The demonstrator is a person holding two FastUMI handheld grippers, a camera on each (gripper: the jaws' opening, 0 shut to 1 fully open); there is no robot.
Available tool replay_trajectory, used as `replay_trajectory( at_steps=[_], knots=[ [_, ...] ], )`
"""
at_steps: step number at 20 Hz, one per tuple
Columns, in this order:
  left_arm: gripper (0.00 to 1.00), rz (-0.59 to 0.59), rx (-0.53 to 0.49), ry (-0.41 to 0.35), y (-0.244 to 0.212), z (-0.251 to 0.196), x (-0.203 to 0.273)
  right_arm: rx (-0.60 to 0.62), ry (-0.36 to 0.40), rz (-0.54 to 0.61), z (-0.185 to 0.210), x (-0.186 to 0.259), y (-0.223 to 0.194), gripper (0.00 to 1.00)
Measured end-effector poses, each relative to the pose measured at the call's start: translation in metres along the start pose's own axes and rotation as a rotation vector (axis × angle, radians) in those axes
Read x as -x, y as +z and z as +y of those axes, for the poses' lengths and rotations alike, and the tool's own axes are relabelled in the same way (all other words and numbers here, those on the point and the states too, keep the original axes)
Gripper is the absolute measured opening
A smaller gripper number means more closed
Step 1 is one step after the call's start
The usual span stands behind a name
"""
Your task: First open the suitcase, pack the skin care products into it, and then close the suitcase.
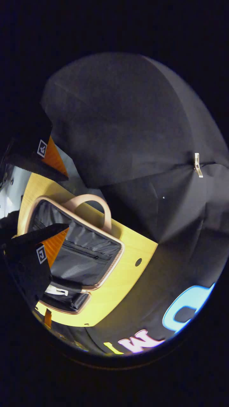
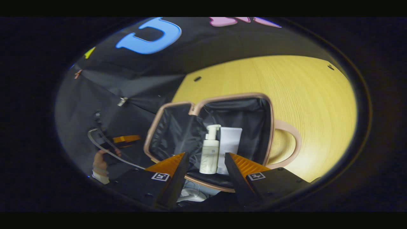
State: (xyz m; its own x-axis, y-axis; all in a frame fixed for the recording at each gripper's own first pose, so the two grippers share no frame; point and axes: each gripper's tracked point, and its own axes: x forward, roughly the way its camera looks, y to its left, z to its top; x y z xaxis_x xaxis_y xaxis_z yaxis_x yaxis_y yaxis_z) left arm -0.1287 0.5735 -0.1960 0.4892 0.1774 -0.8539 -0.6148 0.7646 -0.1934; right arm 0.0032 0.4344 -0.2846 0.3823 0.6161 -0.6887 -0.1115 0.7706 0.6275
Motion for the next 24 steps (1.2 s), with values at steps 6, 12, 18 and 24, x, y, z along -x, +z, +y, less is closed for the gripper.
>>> replay_trajectory(
  at_steps=[6,12,18,24],
  knots=[
    [0.86,0.106,-0.019,0.077,0.027,0.018,-0.067,-0.066,-0.025,-0.124,-0.031,0.049,0.014,0.76],
    [0.86,0.208,0.023,0.127,0.013,0.033,-0.118,-0.159,-0.085,-0.159,-0.07,0.067,0.02,0.75],
    [0.14,0.189,-0.02,0.045,0.018,0.007,-0.122,-0.182,-0.08,-0.171,-0.075,0.082,0.021,0.76],
    [0.11,0.06,-0.1,-0.104,0.06,-0.04,-0.057,-0.146,-0.03,-0.212,-0.056,0.083,0.029,0.76]
  ],
)
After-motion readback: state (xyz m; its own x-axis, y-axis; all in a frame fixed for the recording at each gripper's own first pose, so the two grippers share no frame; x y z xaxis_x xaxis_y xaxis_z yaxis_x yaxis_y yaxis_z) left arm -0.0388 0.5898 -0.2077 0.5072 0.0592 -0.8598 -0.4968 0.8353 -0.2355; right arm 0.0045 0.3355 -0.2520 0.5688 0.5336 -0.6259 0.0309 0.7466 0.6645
